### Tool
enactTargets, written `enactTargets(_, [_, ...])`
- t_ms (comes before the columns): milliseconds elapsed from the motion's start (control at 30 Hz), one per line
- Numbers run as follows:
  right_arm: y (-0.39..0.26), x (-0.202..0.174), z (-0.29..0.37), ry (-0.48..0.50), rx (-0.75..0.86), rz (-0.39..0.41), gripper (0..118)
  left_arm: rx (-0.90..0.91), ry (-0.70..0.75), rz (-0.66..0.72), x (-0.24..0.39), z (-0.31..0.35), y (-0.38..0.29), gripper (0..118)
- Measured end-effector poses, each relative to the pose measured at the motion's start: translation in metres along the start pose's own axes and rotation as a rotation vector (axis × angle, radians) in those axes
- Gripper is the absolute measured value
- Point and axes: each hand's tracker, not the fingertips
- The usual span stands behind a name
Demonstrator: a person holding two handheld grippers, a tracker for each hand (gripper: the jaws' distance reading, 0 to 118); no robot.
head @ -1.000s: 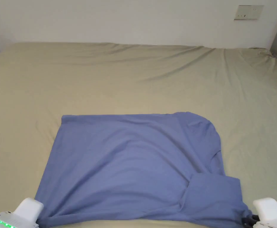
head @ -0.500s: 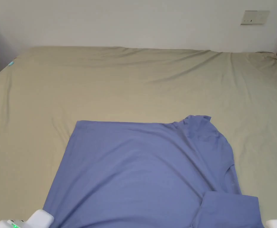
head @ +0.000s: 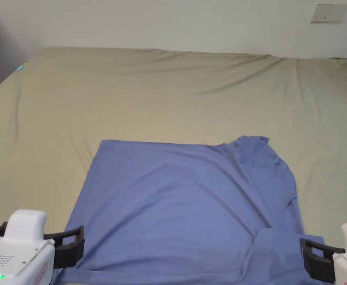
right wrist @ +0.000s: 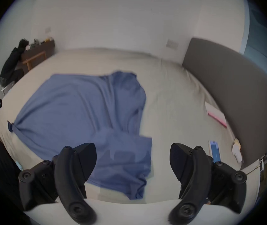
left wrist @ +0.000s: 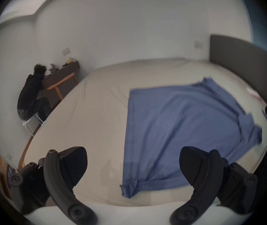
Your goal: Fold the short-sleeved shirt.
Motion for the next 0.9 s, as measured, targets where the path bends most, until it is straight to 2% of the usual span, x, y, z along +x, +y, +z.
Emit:
enactTargets(33, [0.004,-0.005,0.005,-0.009,0.004,0.006,68,0.011,-0.004,0.018,-0.002,0.007,0.007,105])
enactTargets(67, [0.005,-0.010,0.009,-0.010,0.015,0.013,41,0.008,-0.008,0.018,0.000,0.009,0.006,91])
enactTargets(100, [0.008,-0.017,0.015,-0.007,0.027,0.020,6,0.017,-0.007,0.015,0.004,0.012,0.004,58])
enactTargets(133, [0.008,-0.023,0.018,-0.020,0.037,0.038,3,0.036,0.007,0.004,0.008,0.014,-0.001,31])
enactTargets(167, [0.007,-0.027,0.021,-0.008,0.045,0.041,3,0.041,0.027,-0.017,0.010,0.015,-0.002,14])
enactTargets(267, [0.001,-0.037,0.028,0.003,0.029,0.063,2,-0.007,0.005,-0.064,0.011,0.013,-0.016,0])
enactTargets(400, [-0.009,-0.040,0.032,-0.012,0.007,0.080,2,-0.126,-0.018,-0.066,0.000,0.006,-0.034,0])
enactTargets(500, [-0.016,-0.037,0.031,-0.011,-0.024,0.062,2,-0.270,-0.042,-0.091,-0.011,-0.008,-0.048,0])
enactTargets(600, [-0.023,-0.035,0.029,-0.019,-0.056,0.055,2,-0.358,0.002,-0.098,-0.015,-0.023,-0.066,0])
enactTargets(633, [-0.021,-0.036,0.028,-0.022,-0.068,0.056,2,-0.368,0.013,-0.088,-0.016,-0.026,-0.071,17])
enactTargets(667, [-0.022,-0.035,0.028,-0.025,-0.073,0.056,2,-0.375,0.008,-0.062,-0.018,-0.030,-0.074,43])
enactTargets(700, [-0.023,-0.035,0.029,-0.028,-0.081,0.055,2,-0.401,0.005,-0.025,-0.021,-0.033,-0.078,84])
enactTargets(733, [-0.023,-0.034,0.028,-0.030,-0.090,0.054,2,-0.411,0.000,0.007,-0.023,-0.037,-0.081,102])
enactTargets(767, [-0.022,-0.033,0.028,-0.031,-0.097,0.052,2,-0.396,0.006,0.024,-0.023,-0.039,-0.082,107])
enactTargets(900, [-0.020,-0.031,0.026,-0.040,-0.112,0.040,2,-0.364,0.069,0.029,-0.024,-0.051,-0.083,107])
